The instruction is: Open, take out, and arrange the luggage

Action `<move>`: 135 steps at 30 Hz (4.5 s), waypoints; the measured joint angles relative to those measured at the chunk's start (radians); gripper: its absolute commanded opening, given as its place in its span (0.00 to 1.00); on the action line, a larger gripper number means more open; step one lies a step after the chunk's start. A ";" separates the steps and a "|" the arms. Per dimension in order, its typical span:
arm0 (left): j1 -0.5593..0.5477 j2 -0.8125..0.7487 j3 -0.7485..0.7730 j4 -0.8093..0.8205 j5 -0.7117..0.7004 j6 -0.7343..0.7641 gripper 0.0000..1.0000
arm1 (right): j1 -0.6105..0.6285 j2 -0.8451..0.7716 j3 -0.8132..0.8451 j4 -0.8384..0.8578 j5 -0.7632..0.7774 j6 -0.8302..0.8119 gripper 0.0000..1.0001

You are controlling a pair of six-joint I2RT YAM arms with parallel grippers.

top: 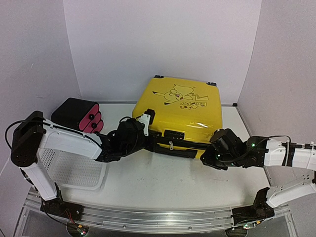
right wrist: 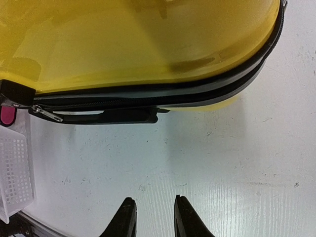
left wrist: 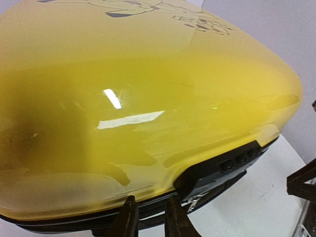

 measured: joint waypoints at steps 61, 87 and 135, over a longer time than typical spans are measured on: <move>-0.055 0.165 0.119 -0.103 -0.068 0.014 0.00 | 0.064 0.317 0.035 0.345 0.087 0.352 0.52; -0.020 0.093 -0.032 0.039 -0.029 0.170 0.00 | 0.148 0.589 0.157 0.378 0.573 0.825 0.39; -0.168 0.277 0.397 -0.341 0.129 0.207 0.00 | -0.058 -0.170 -0.089 -0.129 0.114 0.222 0.62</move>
